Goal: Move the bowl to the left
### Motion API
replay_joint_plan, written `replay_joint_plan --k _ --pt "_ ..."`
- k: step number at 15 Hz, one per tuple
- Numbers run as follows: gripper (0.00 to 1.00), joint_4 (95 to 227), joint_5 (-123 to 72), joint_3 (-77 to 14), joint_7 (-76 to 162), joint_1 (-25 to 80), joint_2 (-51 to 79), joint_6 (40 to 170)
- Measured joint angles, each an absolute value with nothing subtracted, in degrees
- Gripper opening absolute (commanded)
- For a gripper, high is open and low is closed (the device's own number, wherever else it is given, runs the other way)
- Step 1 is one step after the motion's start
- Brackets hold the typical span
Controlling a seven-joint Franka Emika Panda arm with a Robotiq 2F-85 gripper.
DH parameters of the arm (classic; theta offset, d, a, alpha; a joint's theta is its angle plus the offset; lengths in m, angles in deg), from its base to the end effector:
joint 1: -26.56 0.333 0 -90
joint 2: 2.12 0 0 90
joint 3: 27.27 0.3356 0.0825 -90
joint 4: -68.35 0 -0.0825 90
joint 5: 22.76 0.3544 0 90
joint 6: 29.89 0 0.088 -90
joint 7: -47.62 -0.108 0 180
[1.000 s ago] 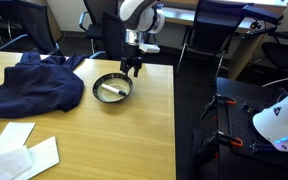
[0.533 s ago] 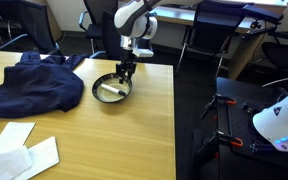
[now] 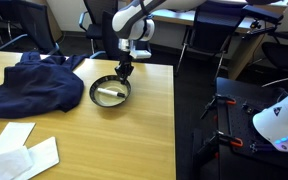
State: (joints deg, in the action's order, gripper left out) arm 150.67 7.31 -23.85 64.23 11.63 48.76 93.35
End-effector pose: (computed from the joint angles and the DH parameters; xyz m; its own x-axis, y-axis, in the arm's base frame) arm 0.6882 -0.1272 0.1826 0.9667 -0.2300 -0.1126 -0.2559 -0.8522 -0.4565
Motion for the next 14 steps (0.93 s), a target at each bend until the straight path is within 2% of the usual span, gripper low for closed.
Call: replay_joint_plan --k 6,14 --pt "0.03 149.9 6.7 -23.4 64.1 11.6 48.9 92.2" --pt "0.03 149.2 3.2 -21.7 73.4 10.7 49.7 81.1"
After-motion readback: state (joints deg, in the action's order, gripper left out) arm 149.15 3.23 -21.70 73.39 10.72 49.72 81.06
